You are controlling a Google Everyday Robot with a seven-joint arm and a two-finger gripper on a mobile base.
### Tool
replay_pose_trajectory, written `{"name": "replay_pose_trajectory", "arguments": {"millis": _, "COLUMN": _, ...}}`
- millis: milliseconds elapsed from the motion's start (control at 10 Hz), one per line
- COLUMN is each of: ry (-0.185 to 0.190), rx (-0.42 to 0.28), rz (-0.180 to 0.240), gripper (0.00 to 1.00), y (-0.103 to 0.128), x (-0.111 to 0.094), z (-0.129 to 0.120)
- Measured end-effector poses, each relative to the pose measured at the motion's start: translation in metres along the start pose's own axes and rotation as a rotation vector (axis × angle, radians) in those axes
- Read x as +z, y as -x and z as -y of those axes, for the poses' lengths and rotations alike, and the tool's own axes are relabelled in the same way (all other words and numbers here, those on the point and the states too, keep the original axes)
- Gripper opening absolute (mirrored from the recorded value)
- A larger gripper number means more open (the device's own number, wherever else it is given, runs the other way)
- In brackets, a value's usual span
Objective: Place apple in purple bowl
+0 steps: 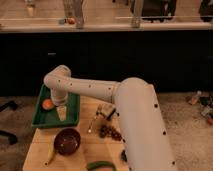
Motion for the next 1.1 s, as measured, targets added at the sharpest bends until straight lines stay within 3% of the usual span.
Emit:
{"name": "replay_pose_trajectory", "arguments": {"millis": 700, "ry": -0.006, "rx": -0.003, "rz": 0.015, "gripper": 0.8, "y": 0.001, "x": 0.0, "z": 0.001}}
{"name": "replay_pose_trajectory", "arguments": {"millis": 1100, "ry": -0.039, "rx": -0.013, "rz": 0.056, "gripper": 0.8, "y": 0.014, "x": 0.013, "z": 0.016}}
